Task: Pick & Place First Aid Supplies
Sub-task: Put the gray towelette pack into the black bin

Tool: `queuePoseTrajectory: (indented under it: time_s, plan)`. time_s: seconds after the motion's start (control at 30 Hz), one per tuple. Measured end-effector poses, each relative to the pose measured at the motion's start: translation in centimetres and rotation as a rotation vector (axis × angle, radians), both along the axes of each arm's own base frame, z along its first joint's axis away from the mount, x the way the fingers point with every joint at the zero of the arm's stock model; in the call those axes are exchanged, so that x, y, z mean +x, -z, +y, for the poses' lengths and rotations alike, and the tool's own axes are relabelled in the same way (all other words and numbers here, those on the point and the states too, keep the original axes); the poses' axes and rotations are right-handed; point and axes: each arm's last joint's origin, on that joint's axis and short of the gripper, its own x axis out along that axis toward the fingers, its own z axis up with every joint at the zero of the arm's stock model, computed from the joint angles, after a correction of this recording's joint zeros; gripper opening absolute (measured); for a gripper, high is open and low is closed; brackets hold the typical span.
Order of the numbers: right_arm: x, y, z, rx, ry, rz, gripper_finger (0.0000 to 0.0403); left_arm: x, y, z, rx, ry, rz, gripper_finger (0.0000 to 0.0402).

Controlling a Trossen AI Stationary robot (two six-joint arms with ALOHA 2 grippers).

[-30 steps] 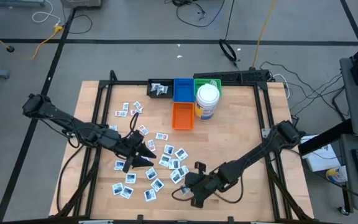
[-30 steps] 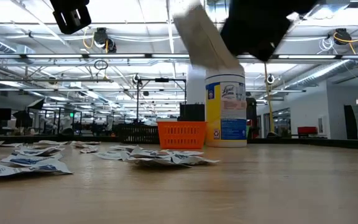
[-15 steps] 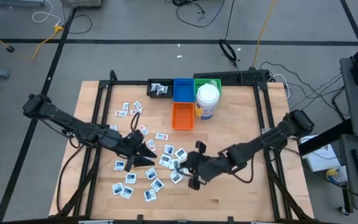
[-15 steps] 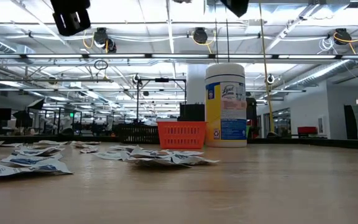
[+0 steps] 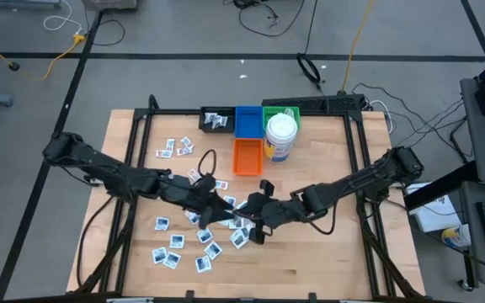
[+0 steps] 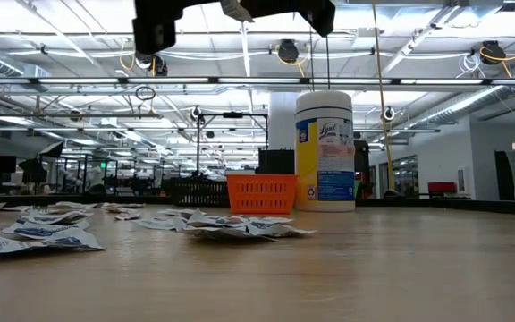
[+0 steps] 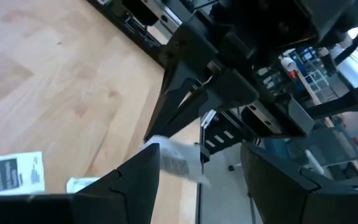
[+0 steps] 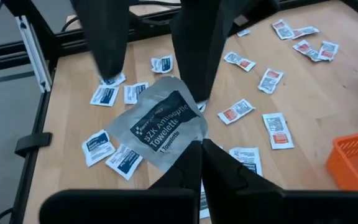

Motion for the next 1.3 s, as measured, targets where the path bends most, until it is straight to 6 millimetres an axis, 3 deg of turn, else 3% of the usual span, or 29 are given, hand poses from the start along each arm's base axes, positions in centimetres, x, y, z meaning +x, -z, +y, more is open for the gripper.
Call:
queuePoseTrajectory:
  time_s: [0.3,0.63,0.93,1.03,1.3]
  plan:
    - [-0.1,0.1,0.2,-0.014,-0.018,0.01,0.0,0.9,1.0,-0.4,-0.048,0.003,0.087,0.021]
    - [-0.1,0.0,0.4,0.016,-0.058,0.012,0.0,0.8,1.1,-0.4,-0.044,0.014,0.101,0.0013]
    - [-0.1,0.1,0.4,0.017,-0.06,0.013,0.0019,0.8,1.6,0.5,-0.045,0.041,0.163,0.0002]
    - [-0.2,0.2,0.4,0.008,-0.057,0.033,0.0049,0.6,2.4,1.5,-0.048,0.037,0.29,0.0002]
    - [-0.7,0.8,0.2,-0.025,-0.06,0.114,0.0141,-0.5,2.2,5.6,0.021,0.008,0.62,0.0001]
